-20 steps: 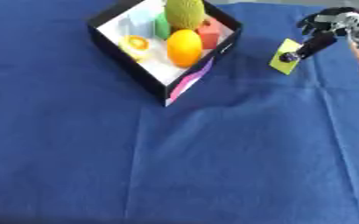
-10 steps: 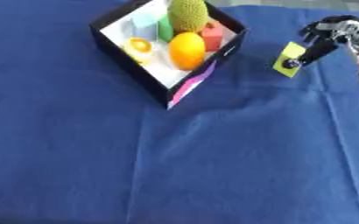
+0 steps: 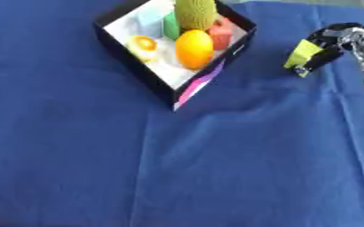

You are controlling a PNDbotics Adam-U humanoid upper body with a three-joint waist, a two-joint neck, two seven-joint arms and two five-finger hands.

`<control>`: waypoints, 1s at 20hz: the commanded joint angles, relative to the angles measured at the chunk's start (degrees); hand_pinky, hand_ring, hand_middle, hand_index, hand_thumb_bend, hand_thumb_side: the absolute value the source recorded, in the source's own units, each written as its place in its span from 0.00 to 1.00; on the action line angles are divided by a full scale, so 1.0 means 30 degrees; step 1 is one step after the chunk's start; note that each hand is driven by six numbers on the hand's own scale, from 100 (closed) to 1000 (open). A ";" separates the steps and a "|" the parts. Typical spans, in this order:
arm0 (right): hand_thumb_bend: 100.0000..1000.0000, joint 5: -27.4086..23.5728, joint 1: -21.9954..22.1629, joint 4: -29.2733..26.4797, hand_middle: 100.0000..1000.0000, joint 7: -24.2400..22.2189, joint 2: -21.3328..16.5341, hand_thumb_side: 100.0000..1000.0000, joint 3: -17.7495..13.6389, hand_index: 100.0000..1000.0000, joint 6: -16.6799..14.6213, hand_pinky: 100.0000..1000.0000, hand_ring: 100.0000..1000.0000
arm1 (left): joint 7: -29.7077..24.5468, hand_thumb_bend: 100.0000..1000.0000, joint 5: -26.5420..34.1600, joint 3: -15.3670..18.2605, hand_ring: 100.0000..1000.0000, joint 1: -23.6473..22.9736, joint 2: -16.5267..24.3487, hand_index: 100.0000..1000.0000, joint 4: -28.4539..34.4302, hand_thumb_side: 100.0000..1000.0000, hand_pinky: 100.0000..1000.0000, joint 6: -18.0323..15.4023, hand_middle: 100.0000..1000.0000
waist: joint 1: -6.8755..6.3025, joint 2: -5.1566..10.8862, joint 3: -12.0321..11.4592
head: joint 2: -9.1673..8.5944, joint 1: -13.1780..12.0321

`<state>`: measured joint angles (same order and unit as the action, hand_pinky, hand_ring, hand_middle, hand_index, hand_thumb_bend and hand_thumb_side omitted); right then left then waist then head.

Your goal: Pick up objects on the table and place them in the box.

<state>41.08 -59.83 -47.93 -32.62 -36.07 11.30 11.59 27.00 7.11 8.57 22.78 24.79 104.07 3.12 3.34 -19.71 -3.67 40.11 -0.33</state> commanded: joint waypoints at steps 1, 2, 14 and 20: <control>0.32 0.0001 -0.0273 0.0132 0.83 0.0433 -0.0388 0.09 -0.0215 0.92 0.0268 0.95 0.89 | -0.0166 0.00 -0.0068 -0.0016 0.71 0.0322 0.0348 0.73 0.0408 0.54 0.63 -0.0004 0.66 | -0.0003 0.0017 -0.0054 | -0.0322 0.0095; 0.30 -0.0051 -0.0284 0.0155 0.82 0.0595 -0.0368 0.10 -0.0228 0.91 0.0413 0.94 0.88 | -0.0186 0.00 -0.0074 -0.0015 0.71 0.0326 0.0343 0.73 0.0407 0.54 0.63 0.0003 0.66 | -0.0006 0.0011 -0.0062 | -0.0312 0.0092; 0.08 -0.1712 -0.0817 -0.1789 0.69 0.1606 -0.0819 0.11 0.0273 0.76 0.1081 0.89 0.76 | -0.0401 0.00 -0.0192 -0.0017 0.71 0.0124 0.0467 0.73 0.0278 0.54 0.63 0.0059 0.65 | 0.0123 0.0500 0.0216 | -0.0036 -0.0018; 0.07 -0.2181 -0.1404 -0.4222 0.69 0.1082 -0.1276 0.09 0.0589 0.76 0.0875 0.89 0.76 | -0.0468 0.00 -0.0280 -0.0030 0.71 -0.0010 0.0530 0.73 0.0238 0.54 0.63 0.0083 0.65 | 0.0258 0.0957 0.0361 | 0.0095 0.0022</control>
<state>34.99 -62.61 -58.11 -29.01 -37.36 13.16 14.39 25.85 6.68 8.27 22.42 24.81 104.05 3.48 3.42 -19.72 -2.64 40.24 -0.38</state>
